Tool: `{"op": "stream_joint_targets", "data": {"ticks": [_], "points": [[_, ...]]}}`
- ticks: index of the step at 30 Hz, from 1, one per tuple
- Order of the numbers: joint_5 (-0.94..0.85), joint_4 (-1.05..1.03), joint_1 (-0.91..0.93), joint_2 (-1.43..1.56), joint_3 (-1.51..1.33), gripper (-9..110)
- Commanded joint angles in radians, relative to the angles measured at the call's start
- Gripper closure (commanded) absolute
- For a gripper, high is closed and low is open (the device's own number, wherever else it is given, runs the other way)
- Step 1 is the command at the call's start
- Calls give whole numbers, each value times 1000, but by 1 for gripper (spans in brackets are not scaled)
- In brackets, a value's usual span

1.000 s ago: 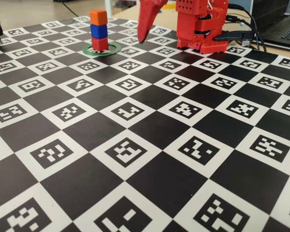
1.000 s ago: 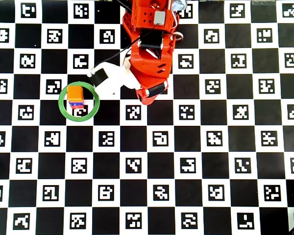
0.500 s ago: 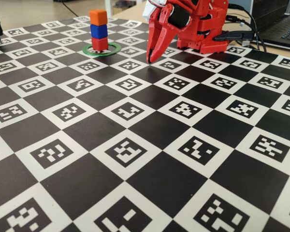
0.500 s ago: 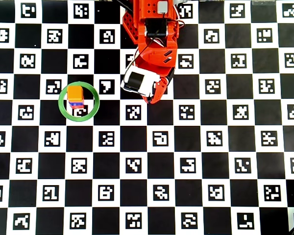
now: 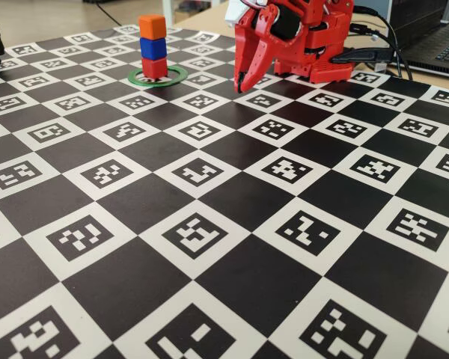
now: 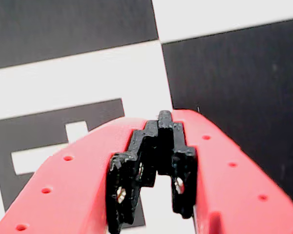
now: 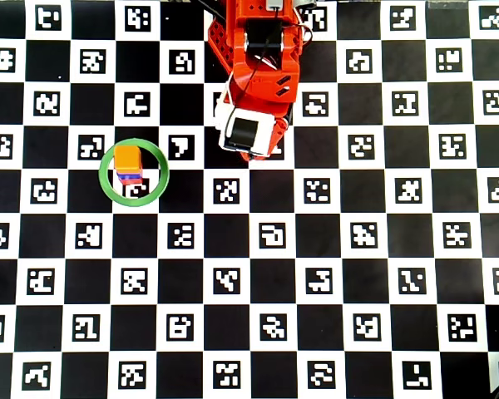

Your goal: Grab the red cube then put it in the green circle then put the blue cube on top and finally the orange cube on top

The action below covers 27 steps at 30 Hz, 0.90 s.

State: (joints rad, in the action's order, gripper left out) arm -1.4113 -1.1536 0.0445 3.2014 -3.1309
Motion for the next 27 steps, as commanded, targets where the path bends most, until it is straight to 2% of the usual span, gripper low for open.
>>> {"op": "stream_joint_targets", "data": {"ticks": [1, 8, 27], "points": [[0, -58, 15, 43, -54, 107], [8, -184, 18, 156, -54, 107], [12, -184, 26, 156, -55, 107]]}}
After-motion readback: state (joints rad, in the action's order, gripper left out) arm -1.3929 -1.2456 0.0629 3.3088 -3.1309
